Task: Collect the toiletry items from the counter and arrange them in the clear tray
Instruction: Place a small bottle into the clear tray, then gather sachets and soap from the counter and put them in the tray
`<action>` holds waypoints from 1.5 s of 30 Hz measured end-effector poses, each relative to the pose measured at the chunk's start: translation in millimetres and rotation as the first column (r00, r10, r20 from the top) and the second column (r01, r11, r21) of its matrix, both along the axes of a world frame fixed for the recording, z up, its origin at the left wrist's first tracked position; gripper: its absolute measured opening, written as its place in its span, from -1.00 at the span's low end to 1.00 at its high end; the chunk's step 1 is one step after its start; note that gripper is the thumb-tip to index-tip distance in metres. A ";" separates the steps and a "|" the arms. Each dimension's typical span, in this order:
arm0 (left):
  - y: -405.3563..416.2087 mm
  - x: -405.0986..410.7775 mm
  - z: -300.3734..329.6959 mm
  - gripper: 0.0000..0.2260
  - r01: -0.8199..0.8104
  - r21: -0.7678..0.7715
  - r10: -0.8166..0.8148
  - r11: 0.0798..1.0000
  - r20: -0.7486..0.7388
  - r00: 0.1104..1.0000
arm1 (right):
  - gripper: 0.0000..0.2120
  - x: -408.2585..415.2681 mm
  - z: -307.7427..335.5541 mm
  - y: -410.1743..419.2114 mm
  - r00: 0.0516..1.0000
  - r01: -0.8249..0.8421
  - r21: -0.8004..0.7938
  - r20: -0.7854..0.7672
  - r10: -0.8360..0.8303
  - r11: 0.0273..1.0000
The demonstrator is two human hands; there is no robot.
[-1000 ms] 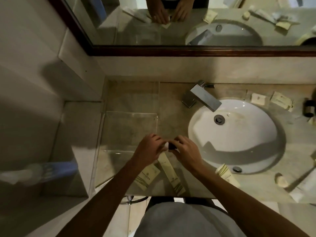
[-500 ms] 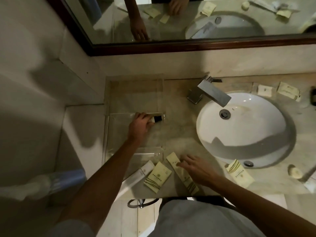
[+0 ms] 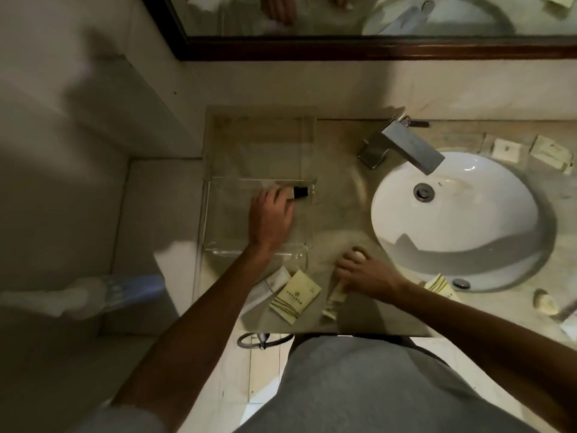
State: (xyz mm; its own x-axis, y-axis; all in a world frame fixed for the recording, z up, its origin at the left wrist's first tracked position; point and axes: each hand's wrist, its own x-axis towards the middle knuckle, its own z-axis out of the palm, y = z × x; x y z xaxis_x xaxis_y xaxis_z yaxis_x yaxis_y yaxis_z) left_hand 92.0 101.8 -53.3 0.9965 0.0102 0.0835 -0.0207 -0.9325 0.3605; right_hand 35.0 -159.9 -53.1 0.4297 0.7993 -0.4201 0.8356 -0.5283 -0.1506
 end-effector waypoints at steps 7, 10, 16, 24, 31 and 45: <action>-65.5 -104.9 0.8 -0.67 0.339 -0.022 -0.340 0.940 -0.115 0.933 | -0.54 -10.2 4.6 -22.7 0.903 0.430 0.080 -0.044 -0.428 0.899; -87.8 -117.3 -7.4 -0.55 0.397 -0.035 -0.385 0.917 -0.335 0.860 | -0.51 -16.8 3.4 -37.6 0.914 0.406 0.075 -0.040 -0.404 0.911; -117.0 -118.6 1.5 -0.72 0.401 -0.108 -0.411 0.910 -0.382 0.828 | -0.88 -31.5 5.9 -53.3 0.826 0.562 0.219 -0.184 -0.532 0.797; -19.6 -77.0 19.6 -0.62 0.308 0.002 -0.302 0.951 -0.191 0.934 | -0.76 8.8 47.2 39.9 0.838 0.542 0.288 -0.252 -0.484 0.790; 90.5 -49.8 16.1 -0.65 0.214 0.137 -0.159 0.967 -0.330 0.930 | -0.60 43.0 36.2 94.5 0.898 0.435 0.213 -0.037 -0.438 0.875; 111.7 -47.7 -4.2 -0.70 0.184 0.345 -0.068 0.920 -0.322 0.944 | -0.62 -12.0 19.1 55.9 0.966 0.248 0.201 0.025 -0.258 0.948</action>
State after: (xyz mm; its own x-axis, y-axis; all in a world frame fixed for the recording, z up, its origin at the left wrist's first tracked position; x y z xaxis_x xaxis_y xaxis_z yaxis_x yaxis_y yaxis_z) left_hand 44.3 213.6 -57.6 0.9656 -0.0903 -0.2437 -0.0925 -0.9957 0.0026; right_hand 23.1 -104.0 -34.0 0.6446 0.7258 -0.2400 0.6876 -0.6877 -0.2329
